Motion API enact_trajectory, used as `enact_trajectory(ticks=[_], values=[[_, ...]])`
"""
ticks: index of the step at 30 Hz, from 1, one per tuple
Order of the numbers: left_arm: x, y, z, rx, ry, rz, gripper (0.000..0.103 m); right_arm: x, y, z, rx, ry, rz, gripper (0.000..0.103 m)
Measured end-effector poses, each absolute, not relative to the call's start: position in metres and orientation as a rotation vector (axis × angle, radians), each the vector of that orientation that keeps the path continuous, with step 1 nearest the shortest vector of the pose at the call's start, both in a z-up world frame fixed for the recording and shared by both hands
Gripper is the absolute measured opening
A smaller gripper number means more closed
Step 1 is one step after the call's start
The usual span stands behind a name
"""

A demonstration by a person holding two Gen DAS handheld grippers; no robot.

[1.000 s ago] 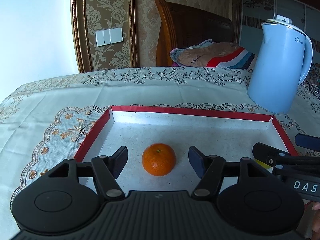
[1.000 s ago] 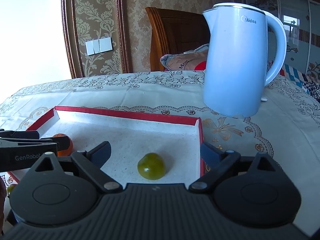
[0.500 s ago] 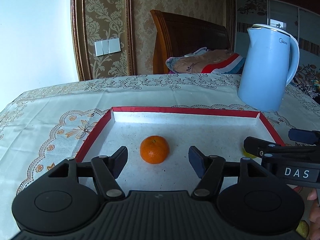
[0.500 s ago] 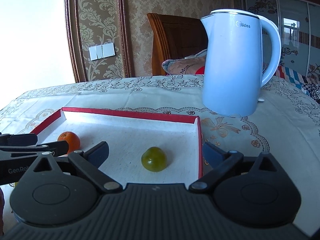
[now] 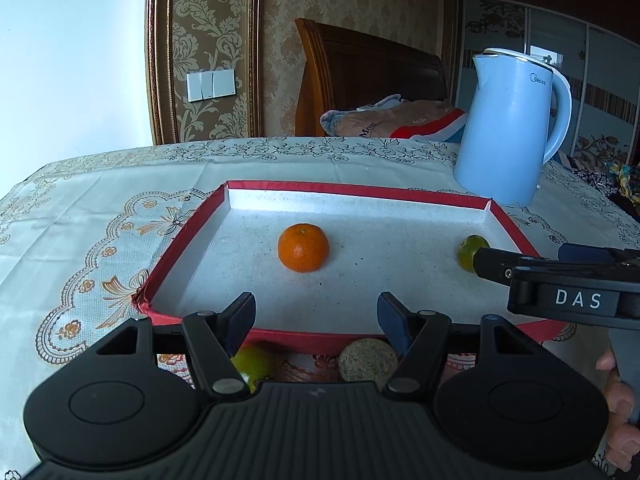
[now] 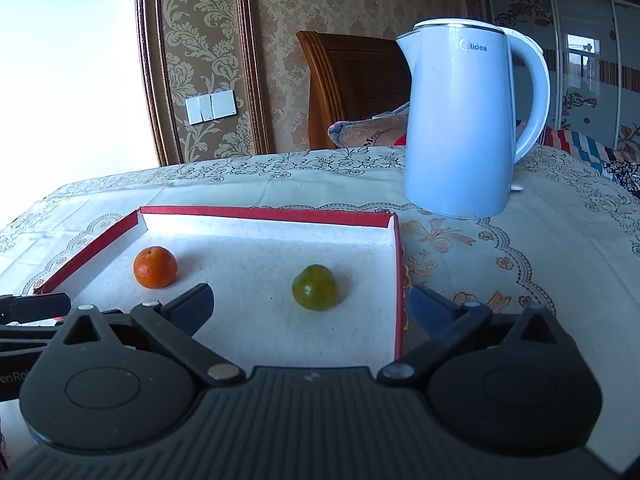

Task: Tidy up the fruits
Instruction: 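Withdraw both open tools from the tray back toward the remaining produce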

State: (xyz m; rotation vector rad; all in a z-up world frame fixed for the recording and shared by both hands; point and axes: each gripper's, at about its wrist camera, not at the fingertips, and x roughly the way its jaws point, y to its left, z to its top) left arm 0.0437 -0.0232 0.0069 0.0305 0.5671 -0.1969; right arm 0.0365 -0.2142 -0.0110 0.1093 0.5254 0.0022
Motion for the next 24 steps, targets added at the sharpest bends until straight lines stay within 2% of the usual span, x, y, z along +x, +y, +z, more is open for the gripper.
enact_trajectory(ticks=[15,19,24], values=[[0.015,-0.002,-0.002,0.008,0.558,-0.178,0.067,0.008,-0.218,-0.014,0.123,0.493,-0.018,0.103],[0.014,0.004,-0.001,-0.015,0.559,-0.169,0.076,-0.002,-0.218,-0.015,0.127,0.486,-0.019,0.103],[0.011,0.0,-0.003,0.016,0.554,-0.171,0.076,-0.007,-0.217,-0.014,0.116,0.473,-0.024,0.103]])
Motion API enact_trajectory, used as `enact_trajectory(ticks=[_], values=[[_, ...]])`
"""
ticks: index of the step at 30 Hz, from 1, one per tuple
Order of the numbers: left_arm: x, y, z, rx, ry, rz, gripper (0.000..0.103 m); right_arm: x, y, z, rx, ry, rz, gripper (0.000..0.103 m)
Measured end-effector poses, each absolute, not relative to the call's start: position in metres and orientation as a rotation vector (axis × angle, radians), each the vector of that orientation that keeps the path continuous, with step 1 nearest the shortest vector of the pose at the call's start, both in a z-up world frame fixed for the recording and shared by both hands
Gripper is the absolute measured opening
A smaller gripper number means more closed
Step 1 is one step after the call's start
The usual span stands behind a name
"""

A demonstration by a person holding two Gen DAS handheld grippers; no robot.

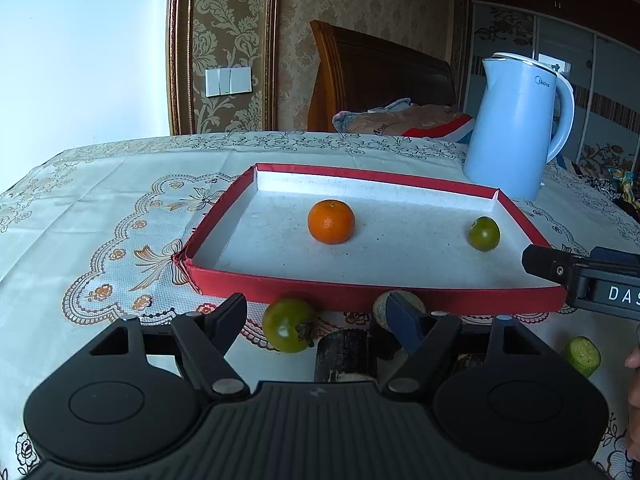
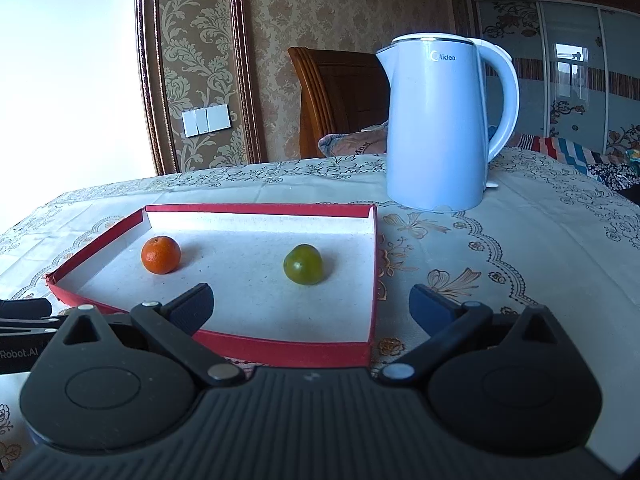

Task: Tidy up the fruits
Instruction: 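Withdraw both open tools from the tray back toward the remaining produce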

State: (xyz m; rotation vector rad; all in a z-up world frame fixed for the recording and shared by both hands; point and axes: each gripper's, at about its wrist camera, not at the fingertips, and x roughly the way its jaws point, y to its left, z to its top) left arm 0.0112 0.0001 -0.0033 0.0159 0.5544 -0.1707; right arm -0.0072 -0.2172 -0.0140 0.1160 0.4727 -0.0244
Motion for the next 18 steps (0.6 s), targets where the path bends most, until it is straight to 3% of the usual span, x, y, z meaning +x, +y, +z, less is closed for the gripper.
enact_trajectory(ticks=[18], values=[[0.003,0.004,-0.006,0.02,0.557,-0.196,0.08,-0.018,-0.211,-0.016,0.084,0.474,-0.012,0.103]])
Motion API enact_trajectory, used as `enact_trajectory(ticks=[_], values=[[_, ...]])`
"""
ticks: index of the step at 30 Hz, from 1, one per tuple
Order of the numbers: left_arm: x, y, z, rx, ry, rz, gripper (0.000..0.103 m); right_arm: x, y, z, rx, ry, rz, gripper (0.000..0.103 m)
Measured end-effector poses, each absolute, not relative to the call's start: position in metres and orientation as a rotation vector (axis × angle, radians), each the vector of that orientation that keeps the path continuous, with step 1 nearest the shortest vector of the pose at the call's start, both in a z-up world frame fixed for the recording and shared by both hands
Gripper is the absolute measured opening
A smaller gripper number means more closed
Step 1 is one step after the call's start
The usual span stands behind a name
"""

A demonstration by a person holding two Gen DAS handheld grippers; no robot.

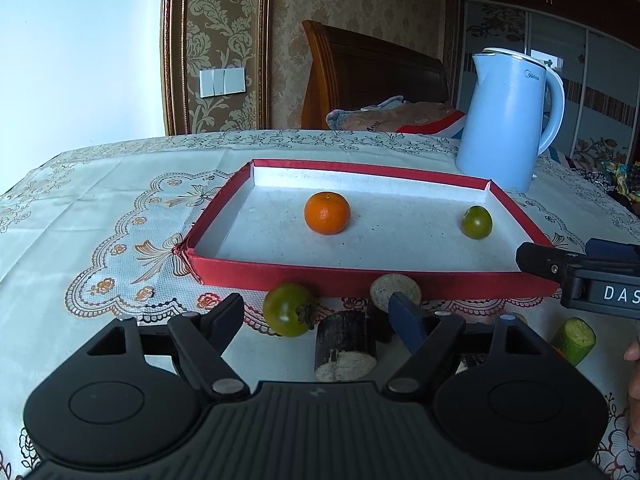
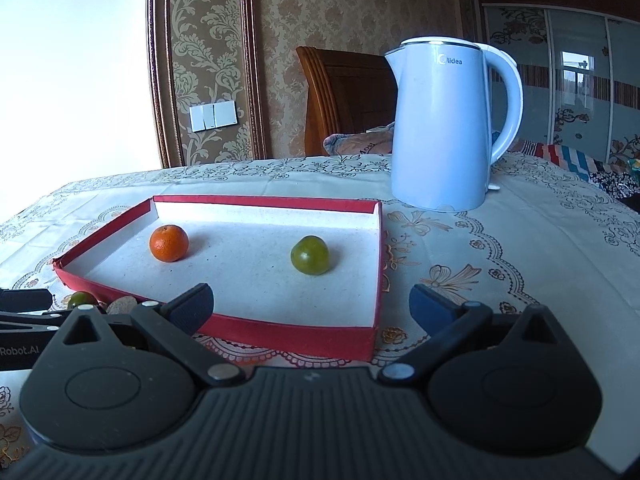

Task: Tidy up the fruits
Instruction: 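Withdraw both open tools from the tray back toward the remaining produce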

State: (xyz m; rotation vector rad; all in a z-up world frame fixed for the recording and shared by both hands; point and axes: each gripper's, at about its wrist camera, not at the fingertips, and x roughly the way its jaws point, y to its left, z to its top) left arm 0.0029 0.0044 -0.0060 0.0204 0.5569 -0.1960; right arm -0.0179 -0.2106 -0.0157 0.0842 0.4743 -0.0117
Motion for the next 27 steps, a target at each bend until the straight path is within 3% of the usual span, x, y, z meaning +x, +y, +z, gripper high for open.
enact_trajectory(ticks=[12,20,27], values=[[-0.001,-0.001,-0.011,0.07,0.584,-0.236,0.08,-0.054,-0.235,-0.021,0.137,0.468,-0.01,0.103],[0.001,-0.009,-0.016,0.108,0.612,-0.249,0.08,-0.054,-0.277,-0.036,0.382,0.525,-0.003,0.103],[0.001,-0.008,-0.016,0.102,0.617,-0.26,0.08,-0.052,-0.273,-0.037,0.362,0.527,-0.013,0.103]])
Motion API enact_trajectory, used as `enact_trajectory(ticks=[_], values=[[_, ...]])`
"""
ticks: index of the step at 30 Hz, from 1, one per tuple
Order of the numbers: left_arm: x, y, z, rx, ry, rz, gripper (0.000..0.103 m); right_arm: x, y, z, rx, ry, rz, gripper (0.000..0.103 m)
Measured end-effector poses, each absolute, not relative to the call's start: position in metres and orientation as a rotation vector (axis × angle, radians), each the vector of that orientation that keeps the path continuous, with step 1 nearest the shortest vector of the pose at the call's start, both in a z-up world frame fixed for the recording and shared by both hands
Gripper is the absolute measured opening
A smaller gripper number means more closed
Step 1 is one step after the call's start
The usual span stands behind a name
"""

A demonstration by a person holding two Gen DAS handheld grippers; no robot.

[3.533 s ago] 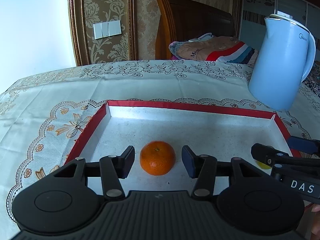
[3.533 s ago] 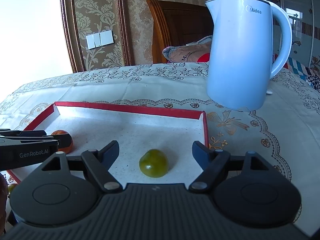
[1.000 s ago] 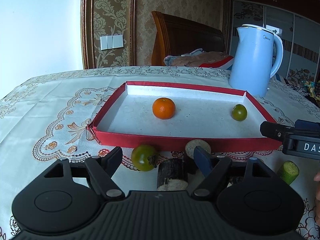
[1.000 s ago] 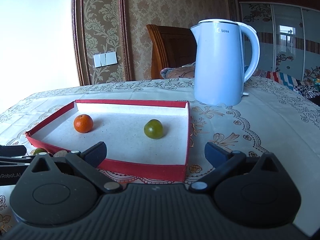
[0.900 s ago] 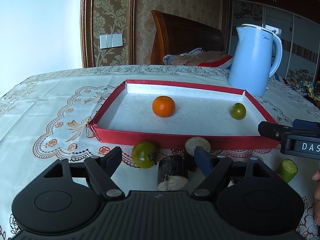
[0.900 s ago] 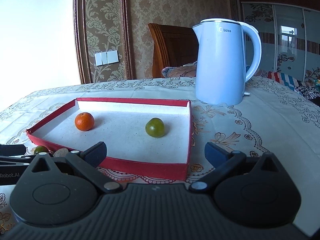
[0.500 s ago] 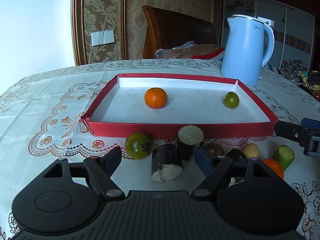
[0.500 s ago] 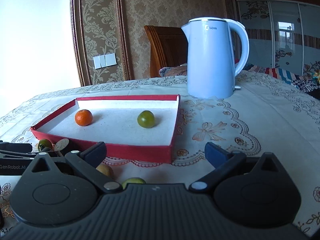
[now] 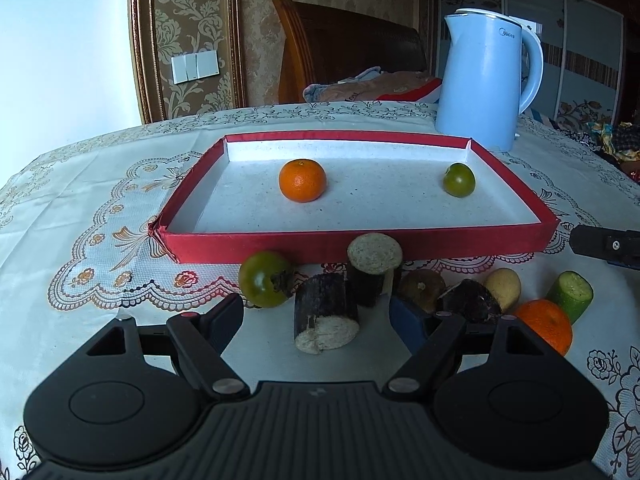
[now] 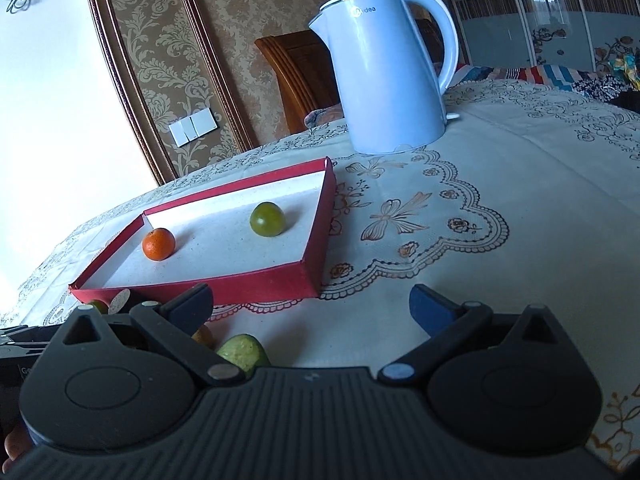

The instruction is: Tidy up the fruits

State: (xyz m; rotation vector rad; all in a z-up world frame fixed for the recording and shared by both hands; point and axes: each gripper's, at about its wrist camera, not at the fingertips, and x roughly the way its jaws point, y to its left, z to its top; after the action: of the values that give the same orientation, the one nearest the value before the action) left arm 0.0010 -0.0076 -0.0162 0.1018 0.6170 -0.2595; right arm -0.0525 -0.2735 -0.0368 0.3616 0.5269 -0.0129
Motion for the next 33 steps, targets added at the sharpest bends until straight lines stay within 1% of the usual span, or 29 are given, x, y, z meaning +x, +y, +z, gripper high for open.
enact_trajectory(ticks=[6,13,16,17,19,23,33], values=[[0.0,-0.01,-0.016,0.11,0.612,-0.28,0.08,-0.052,-0.277,-0.038,0.39,0.533,-0.021,0.103],[0.009,-0.01,-0.022,0.102,0.674,-0.277,0.08,-0.053,-0.277,-0.039,0.391,0.533,-0.02,0.103],[0.009,-0.011,-0.022,0.107,0.672,-0.275,0.08,-0.053,-0.277,-0.039,0.391,0.535,-0.021,0.103],[0.008,-0.012,-0.022,0.108,0.672,-0.274,0.081,-0.053,-0.277,-0.039,0.392,0.535,-0.021,0.103],[0.009,-0.011,-0.023,0.112,0.676,-0.248,0.086,-0.053,-0.277,-0.039,0.391,0.535,-0.021,0.103],[0.009,-0.007,-0.021,0.094,0.663,-0.195,0.086,-0.053,-0.277,-0.039,0.391,0.535,-0.021,0.103],[0.007,-0.009,-0.02,0.1,0.649,-0.262,0.086,-0.052,-0.277,-0.04,0.394,0.536,-0.022,0.103]])
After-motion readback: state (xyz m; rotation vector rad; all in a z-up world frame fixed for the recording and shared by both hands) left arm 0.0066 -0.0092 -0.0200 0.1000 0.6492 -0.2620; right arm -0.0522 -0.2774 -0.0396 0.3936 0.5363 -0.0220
